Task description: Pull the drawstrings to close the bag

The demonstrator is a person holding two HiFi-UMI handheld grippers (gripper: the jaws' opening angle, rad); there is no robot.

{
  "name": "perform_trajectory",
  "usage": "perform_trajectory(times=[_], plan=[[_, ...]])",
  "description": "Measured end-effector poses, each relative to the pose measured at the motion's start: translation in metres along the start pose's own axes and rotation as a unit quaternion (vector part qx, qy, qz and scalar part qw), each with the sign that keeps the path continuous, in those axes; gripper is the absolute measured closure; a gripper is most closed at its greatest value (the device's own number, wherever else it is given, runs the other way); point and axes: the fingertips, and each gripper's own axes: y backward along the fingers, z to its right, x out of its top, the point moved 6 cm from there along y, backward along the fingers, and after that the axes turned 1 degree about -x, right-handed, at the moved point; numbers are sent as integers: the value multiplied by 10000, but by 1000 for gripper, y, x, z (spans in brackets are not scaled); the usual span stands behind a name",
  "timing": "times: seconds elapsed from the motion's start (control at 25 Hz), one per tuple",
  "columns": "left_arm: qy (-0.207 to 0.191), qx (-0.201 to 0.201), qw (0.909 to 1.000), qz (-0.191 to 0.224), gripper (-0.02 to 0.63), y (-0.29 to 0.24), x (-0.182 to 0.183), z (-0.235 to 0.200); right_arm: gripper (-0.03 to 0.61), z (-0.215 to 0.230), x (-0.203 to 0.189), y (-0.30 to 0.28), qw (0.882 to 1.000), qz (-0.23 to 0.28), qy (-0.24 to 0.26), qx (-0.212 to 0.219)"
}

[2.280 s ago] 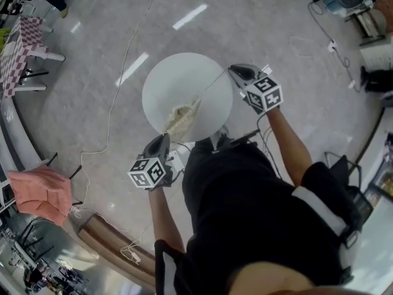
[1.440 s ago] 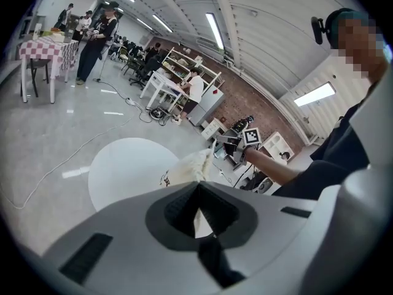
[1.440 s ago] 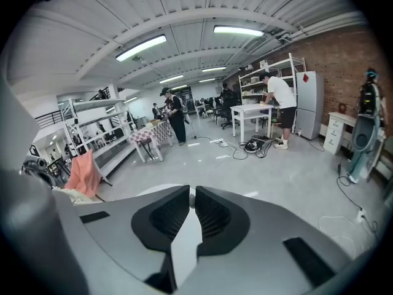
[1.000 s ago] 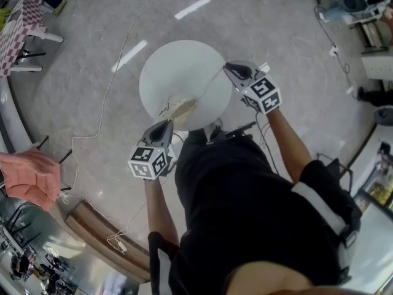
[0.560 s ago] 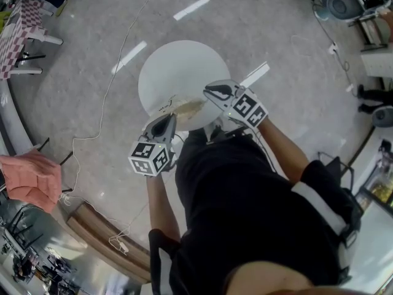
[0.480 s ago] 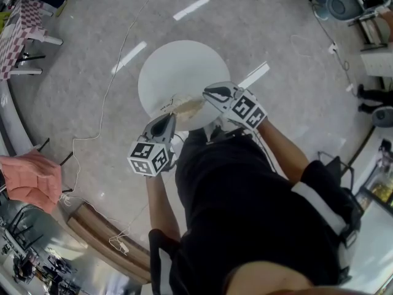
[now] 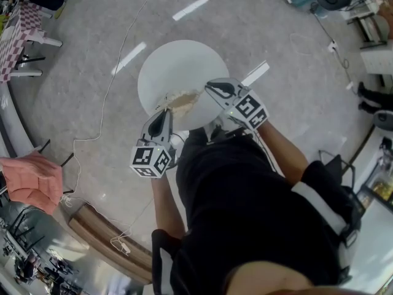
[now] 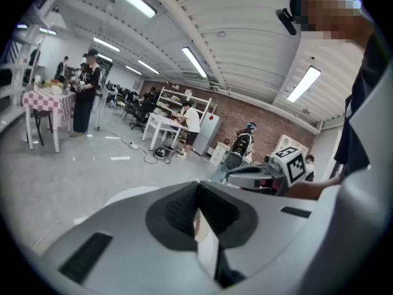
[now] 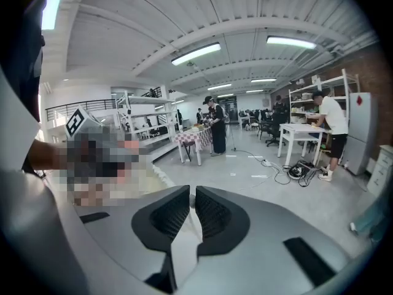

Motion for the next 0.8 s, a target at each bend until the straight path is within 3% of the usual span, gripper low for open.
perform_trajectory(times=[0.2,0.36,0.56,0.8], plan=[[-617,951,9929,365,612,7,14,-12,551,26,17,11,9954,554,-277,-724],[-491,1226,9899,511,612,19,16,-33,551,70,27,32,9828,933,-411,-1539],[-220,1179,9908,623,612,34,11,-55,551,116,31,52,9690,1150,-767,-2045],[197,788,9956,465,612,40,-5,-72,551,134,29,56,9660,1122,-1032,-2086]])
